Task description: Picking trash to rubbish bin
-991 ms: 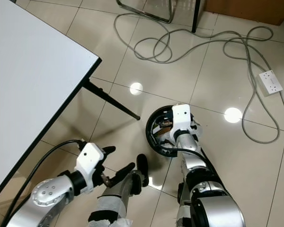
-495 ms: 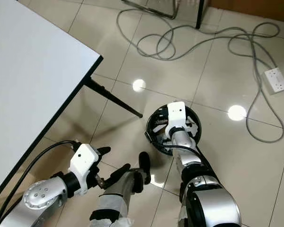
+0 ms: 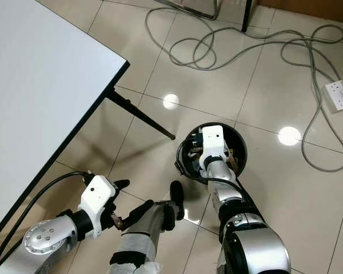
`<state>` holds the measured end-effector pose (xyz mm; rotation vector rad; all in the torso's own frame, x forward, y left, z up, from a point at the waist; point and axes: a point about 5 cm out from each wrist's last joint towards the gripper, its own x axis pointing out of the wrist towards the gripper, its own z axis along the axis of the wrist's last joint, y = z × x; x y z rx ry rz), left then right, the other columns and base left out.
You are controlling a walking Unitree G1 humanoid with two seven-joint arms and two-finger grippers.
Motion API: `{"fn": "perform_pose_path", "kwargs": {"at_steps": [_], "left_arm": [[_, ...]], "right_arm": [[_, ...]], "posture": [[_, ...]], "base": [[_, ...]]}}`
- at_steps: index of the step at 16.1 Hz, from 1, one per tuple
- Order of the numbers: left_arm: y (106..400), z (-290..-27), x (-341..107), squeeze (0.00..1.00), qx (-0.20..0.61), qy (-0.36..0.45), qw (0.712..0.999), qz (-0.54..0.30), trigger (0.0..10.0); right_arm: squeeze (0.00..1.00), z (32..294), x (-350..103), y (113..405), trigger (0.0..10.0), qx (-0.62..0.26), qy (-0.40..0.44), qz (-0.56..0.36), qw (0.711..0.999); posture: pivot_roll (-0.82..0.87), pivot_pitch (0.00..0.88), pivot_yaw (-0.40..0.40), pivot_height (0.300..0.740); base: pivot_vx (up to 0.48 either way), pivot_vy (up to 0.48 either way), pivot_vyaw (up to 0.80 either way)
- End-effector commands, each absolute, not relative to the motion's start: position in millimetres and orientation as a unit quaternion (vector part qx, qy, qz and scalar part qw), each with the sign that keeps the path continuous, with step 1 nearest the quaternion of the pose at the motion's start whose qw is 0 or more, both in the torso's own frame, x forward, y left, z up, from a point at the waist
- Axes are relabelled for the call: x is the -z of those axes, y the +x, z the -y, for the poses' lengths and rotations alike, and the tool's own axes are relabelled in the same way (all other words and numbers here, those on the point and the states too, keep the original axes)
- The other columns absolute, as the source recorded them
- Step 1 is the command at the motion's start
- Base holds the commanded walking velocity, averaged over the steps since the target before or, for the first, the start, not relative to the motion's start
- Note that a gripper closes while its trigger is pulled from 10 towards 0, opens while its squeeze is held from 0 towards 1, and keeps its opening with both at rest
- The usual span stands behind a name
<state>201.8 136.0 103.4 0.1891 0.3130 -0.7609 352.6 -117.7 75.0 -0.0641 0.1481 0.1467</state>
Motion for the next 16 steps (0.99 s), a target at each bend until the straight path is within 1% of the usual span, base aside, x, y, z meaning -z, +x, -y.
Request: {"fn": "perform_pose_path", "kwargs": {"at_steps": [1, 5, 8, 16], "left_arm": [[192.4, -140.6, -97.2, 0.0, 0.37, 0.086, 0.908, -0.176, 10.0], [192.2, -139.7, -97.7, 0.0, 0.372, 0.084, 0.907, -0.176, 10.0], [192.8, -136.5, -100.7, 0.0, 0.369, 0.067, 0.91, -0.175, 10.0], [191.7, -137.2, -100.1, 0.0, 0.371, 0.067, 0.909, -0.18, 10.0]], "right_arm": [[1.0, 112.9, -57.8, 341.4, 10.0, -0.078, -0.028, -0.102, 0.991], [1.0, 114.0, -56.6, 340.7, 10.0, -0.076, -0.029, -0.102, 0.991], [1.0, 114.1, -55.1, 339.4, 10.0, -0.075, -0.03, -0.104, 0.991], [1.0, 116.4, -54.1, 338.8, 10.0, -0.075, -0.028, -0.105, 0.991]], "posture": [[0.28, 0.564, 0.279, 0.74], [0.28, 0.568, 0.282, 0.74], [0.28, 0.569, 0.285, 0.74], [0.28, 0.57, 0.288, 0.74]], "base": [[0.0, 0.0, 0.0], [0.0, 0.0, 0.0], [0.0, 0.0, 0.0], [0.0, 0.0, 0.0]]}}
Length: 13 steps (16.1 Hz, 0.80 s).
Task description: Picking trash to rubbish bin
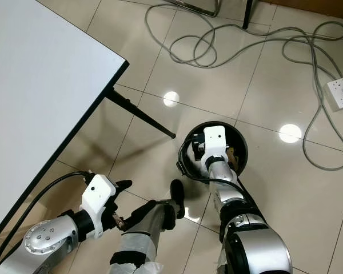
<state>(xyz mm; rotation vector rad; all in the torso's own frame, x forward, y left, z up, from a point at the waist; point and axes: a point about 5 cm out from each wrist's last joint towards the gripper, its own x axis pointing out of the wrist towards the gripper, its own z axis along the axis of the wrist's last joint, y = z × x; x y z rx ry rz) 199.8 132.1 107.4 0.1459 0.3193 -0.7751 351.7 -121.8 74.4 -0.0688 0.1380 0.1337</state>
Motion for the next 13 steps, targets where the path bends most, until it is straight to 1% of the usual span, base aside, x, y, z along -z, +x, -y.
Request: {"fn": "perform_pose_path", "kwargs": {"at_steps": [1, 7, 8, 11, 13], "left_arm": [[192, -137, -100, 0.0, 0.37, 0.068, 0.909, -0.181, 10.0], [195, -137, -99, 0.0, 0.37, 0.069, 0.909, -0.18, 10.0], [196, -136, -99, 0.0, 0.37, 0.068, 0.909, -0.179, 10.0], [199, -133, -99, 0.0, 0.371, 0.066, 0.91, -0.173, 10.0], [202, -130, -98, 0.0, 0.37, 0.063, 0.912, -0.166, 10.0]], "right_arm": [[1.0, 116, -54, 338, 10.0, -0.075, -0.03, -0.105, 0.991], [1.0, 120, -53, 338, 10.0, -0.07, -0.036, -0.104, 0.992], [0.0, 121, -54, 339, 10.0, -0.066, -0.039, -0.102, 0.992], [0.0, 128, -55, 339, 10.0, -0.047, -0.044, -0.1, 0.993], [0.0, 136, -57, 339, 10.0, -0.038, -0.04, -0.083, 0.995]], "posture": [[0.28, 0.571, 0.288, 0.74], [0.27, 0.564, 0.287, 0.74], [0.27, 0.559, 0.283, 0.74], [0.25, 0.545, 0.269, 0.74], [0.23, 0.533, 0.255, 0.74]], "base": [[0.0, 0.0, 0.0], [0.0, 0.0, 0.0], [0.0, 0.0, 0.0], [0.0, 0.0, 0.0], [0.0, 0.0, 0.0]]}}
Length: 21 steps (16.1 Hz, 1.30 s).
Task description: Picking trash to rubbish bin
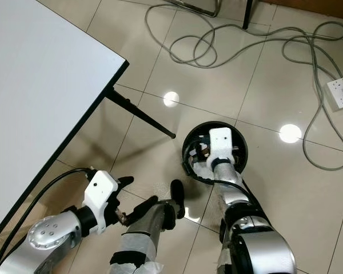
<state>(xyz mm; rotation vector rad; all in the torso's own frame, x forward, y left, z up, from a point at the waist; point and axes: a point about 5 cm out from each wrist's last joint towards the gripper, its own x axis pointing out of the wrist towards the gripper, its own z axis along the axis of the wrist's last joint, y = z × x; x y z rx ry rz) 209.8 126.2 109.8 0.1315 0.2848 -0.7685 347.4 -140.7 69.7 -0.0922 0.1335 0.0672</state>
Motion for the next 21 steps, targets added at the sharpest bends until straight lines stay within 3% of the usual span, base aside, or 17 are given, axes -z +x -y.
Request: {"fn": "perform_pose_path", "kwargs": {"at_steps": [1, 15, 21], "left_arm": [[204, -128, -98, 0.0, 0.37, 0.061, 0.912, -0.164, 10.0], [253, -105, -105, 0.0, 0.359, 0.046, 0.928, -0.086, 10.0], [267, -103, -110, 0.0, 0.345, 0.042, 0.936, -0.055, 10.0]], "right_arm": [[0.0, 139, -58, 338, 10.0, -0.035, -0.043, -0.077, 0.995], [0.0, 191, -74, 328, 10.0, 0.021, -0.051, -0.009, 0.998], [0.0, 198, -80, 320, 10.0, 0.018, -0.061, 0.008, 0.998]], "posture": [[0.21, 0.524, 0.247, 0.74], [0.06, 0.304, 0.165, 0.74], [0.02, 0.241, 0.157, 0.74]], "base": [[0.0, 0.0, 0.0], [0.0, 0.0, 0.0], [0.0, 0.0, 0.0]]}}
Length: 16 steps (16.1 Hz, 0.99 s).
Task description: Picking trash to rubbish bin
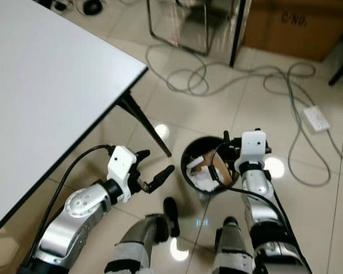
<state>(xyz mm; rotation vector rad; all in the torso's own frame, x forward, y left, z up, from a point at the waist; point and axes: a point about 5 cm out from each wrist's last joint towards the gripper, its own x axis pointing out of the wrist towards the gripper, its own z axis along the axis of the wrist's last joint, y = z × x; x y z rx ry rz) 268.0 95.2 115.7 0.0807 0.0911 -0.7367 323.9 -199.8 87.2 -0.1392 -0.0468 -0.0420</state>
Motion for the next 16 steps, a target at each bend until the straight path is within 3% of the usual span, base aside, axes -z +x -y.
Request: {"fn": "perform_pose_path", "kwargs": {"at_steps": [1, 6, 10, 12, 16], "left_arm": [[268, -104, -112, 0.0, 0.343, 0.04, 0.937, -0.049, 10.0], [276, -98, -129, 0.0, 0.356, 0.032, 0.934, -0.013, 10.0], [278, -99, -128, 0.0, 0.355, 0.046, 0.934, -0.012, 10.0], [275, -107, -130, 0.0, 0.34, 0.082, 0.937, -0.009, 10.0], [273, -123, -122, 0.0, 0.327, 0.069, 0.942, -0.027, 10.0]], "right_arm": [[0.0, 198, -81, 318, 10.0, 0.017, -0.063, 0.011, 0.998], [0.0, 200, -79, 310, 10.0, 0.026, -0.058, 0.012, 0.998], [0.0, 193, -77, 309, 10.0, 0.019, -0.056, 0.004, 0.998], [0.0, 191, -75, 309, 10.0, 0.014, -0.056, 0.0, 0.998], [0.0, 183, -74, 313, 10.0, 0.003, -0.054, -0.009, 0.998]], "posture": [[0.01, 0.235, 0.159, 0.74], [0.0, 0.208, 0.169, 0.74], [0.0, 0.197, 0.17, 0.74], [0.02, 0.194, 0.172, 0.74], [0.04, 0.188, 0.16, 0.74]], "base": [[0.0, 0.0, 0.0], [0.0, 0.0, 0.0], [0.403, 0.0, 0.0], [0.0, 0.0, 0.0], [0.0, 0.0, 0.0]]}}
